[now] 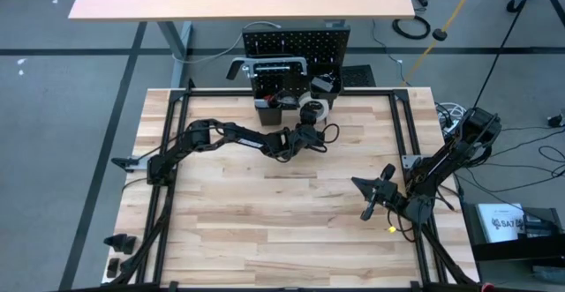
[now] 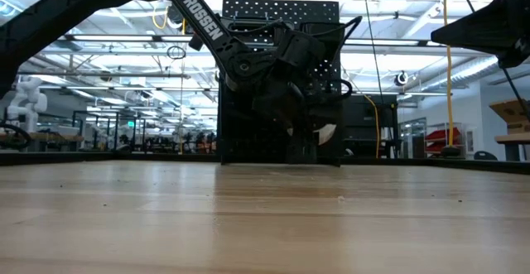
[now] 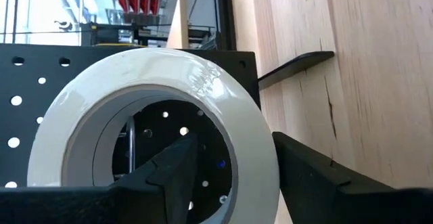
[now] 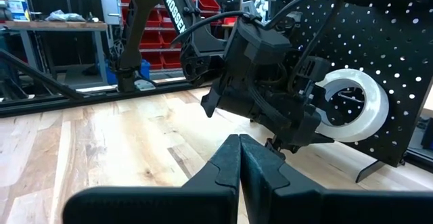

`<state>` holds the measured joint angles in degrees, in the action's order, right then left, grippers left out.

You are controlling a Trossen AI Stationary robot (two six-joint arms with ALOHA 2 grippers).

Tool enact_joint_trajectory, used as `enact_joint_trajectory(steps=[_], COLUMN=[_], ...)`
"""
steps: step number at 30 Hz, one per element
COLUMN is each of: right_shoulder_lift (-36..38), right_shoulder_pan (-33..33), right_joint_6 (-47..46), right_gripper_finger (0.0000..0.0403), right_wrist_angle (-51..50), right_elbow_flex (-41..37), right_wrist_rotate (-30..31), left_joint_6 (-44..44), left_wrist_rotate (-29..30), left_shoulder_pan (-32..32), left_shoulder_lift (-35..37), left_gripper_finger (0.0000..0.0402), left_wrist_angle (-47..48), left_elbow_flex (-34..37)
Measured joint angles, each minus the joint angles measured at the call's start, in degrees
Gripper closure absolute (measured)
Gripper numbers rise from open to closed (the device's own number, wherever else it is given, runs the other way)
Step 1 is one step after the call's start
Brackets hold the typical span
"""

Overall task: Hang tools onto peg board
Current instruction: Hang the white tape on the black peg board

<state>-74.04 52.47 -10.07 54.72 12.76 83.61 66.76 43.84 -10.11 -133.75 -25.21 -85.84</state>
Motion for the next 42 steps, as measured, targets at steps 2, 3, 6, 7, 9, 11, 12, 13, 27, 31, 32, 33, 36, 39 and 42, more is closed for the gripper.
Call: enact_joint_trajectory(steps=[2,3,6,7,9,11,12,13,27,31,32,33,36,39,42], right_shoulder_lift=[0.00,0.00,0.00,0.00,0.00,0.00,0.00,0.00,0.00,0.00,0.00,0.00,0.00,0.00,0.00], right_shoulder_pan=[0.00,0.00,0.00,0.00,0.00,0.00,-0.05,-0.20,-1.51,-1.51,-1.51,-1.51,-1.51,-1.51,-1.51], right_joint_6=[0.00,0.00,-0.01,-0.01,0.01,0.01,0.01,0.01,-0.19,-0.19,-0.19,-0.19,-0.18,-0.19,-0.19], right_gripper_finger=[0.0403,0.0403,0.0403,0.0403,0.0403,0.0403,0.0403,0.0403,0.0403,0.0403,0.0403,0.0403,0.0403,0.0403,0.0403], right_wrist_angle=[0.19,0.19,0.21,0.22,0.26,0.26,0.28,0.28,0.26,0.26,0.26,0.26,0.26,0.26,0.26], right_elbow_flex=[0.01,0.01,0.00,-0.01,0.01,0.01,0.01,0.01,-0.01,-0.01,0.01,0.01,0.00,0.01,0.00], right_wrist_rotate=[0.00,0.00,0.00,0.00,-0.15,-0.90,-1.19,-1.20,-3.02,-3.02,-3.04,-3.02,-3.02,-3.02,-3.02], left_joint_6=[0.00,0.00,0.02,-0.03,-0.30,-1.54,-2.67,-3.74,-5.23,-1.91,-1.88,-1.88,-1.54,-2.59,-3.19], left_wrist_rotate=[-0.03,-0.03,-0.27,-0.44,-0.34,1.53,2.68,3.46,1.91,1.62,1.64,1.59,1.45,0.52,-0.43], left_shoulder_pan=[0.00,0.00,0.00,0.00,0.00,0.02,0.02,0.00,0.02,0.44,0.54,0.68,0.90,0.87,0.87], left_shoulder_lift=[0.00,0.00,0.00,0.00,0.00,0.00,0.00,0.00,0.31,0.31,0.31,0.31,0.31,0.31,0.31], left_gripper_finger=[0.0209,0.0209,0.0209,0.0209,0.0209,0.0209,0.0209,0.0209,0.0209,0.0209,0.0209,0.0209,0.0209,0.0209,0.0209], left_wrist_angle=[0.15,0.22,0.17,0.15,-0.19,-0.84,-1.12,-1.27,-0.24,-0.26,-0.29,-0.32,-0.44,-0.42,-0.42], left_elbow_flex=[0.00,0.00,0.00,-0.02,-0.02,-0.02,-0.04,-0.08,-0.13,-0.15,-0.15,-0.15,-0.15,-0.15,-0.15])
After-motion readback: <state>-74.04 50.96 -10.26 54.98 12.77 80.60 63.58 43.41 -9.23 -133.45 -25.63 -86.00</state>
